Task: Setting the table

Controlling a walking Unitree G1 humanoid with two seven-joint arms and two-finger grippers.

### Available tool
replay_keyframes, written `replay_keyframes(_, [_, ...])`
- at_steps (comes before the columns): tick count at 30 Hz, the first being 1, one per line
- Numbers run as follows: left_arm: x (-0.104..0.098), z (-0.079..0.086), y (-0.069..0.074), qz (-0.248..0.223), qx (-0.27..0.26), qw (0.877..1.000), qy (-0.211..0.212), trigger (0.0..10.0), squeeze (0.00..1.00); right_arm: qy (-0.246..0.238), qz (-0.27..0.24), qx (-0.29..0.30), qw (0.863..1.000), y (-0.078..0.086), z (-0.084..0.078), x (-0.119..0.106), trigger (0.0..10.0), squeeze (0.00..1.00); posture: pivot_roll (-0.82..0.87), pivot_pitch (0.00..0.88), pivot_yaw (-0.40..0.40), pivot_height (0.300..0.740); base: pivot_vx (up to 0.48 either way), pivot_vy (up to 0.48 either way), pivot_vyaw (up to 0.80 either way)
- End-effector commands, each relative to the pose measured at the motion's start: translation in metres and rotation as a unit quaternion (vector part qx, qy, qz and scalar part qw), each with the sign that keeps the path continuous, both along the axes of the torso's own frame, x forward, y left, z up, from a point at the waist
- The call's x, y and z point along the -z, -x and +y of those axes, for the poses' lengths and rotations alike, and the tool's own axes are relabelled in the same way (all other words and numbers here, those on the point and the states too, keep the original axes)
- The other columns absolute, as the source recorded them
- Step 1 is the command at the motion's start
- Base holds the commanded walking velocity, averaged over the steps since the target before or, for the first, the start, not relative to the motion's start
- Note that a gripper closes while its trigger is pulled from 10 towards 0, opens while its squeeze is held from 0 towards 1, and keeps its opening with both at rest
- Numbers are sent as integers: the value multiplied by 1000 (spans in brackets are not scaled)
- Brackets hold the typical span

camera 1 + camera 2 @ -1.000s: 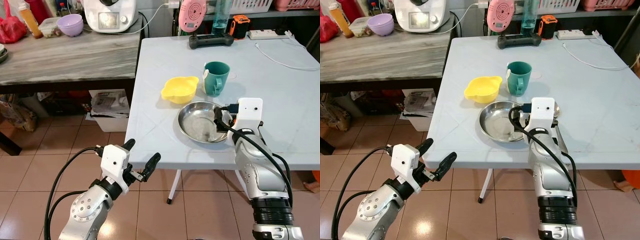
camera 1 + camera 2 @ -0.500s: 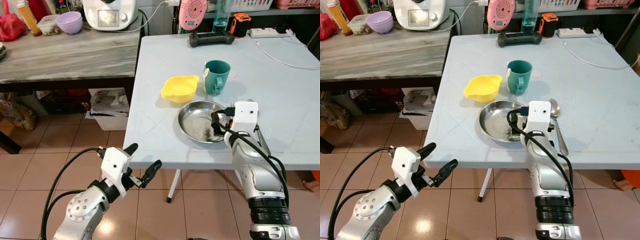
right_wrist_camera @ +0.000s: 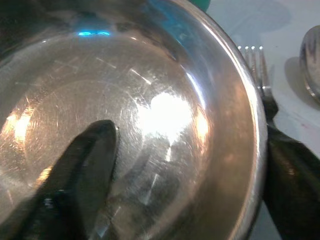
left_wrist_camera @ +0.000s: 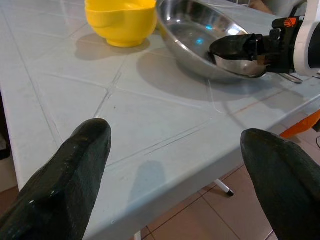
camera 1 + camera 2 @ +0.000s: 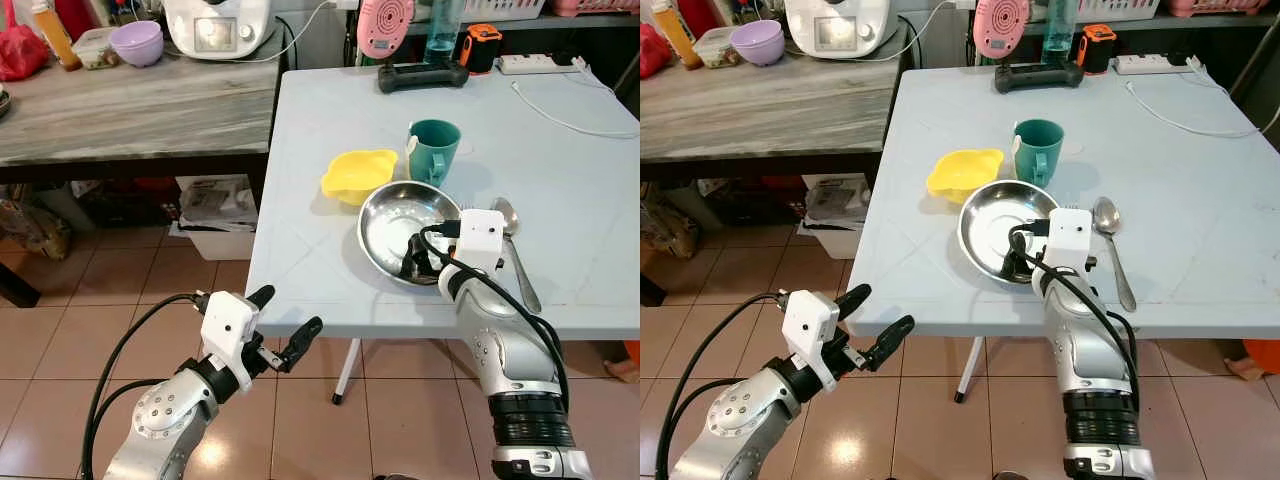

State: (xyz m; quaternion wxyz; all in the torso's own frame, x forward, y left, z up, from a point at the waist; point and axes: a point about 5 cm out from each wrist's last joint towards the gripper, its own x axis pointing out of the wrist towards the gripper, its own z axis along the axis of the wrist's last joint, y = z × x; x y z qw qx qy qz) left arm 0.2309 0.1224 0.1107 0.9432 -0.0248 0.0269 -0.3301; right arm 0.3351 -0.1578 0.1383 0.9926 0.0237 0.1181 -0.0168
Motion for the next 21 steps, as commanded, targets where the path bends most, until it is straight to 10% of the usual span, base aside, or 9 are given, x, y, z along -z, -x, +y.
replay_keyframes(1, [-4,2,1,-4,-2,1000,-2,10000,0,-2,6,-14,1000,1,5,0,10000,0,-110,130,55,740,0,0,0])
replay_keyframes(15, [-6,-1,-1,-4,3,1000,-3,10000,0,-15,14,-6,1000,3,1,0,10000,0,-115,124,60,740,0,0,0])
replay_keyframes(18, [-6,-1,-1,-4,5,1000,-4,10000,0,-23,22,-11,999,1,4,1,0,0,-115,124,61,740,0,0,0])
replay_keyframes(21, [-6,-1,-1,-3,5,1000,-5,10000,0,-35,32,-14,999,1,6,3,0,0,-114,124,61,740,0,0,0])
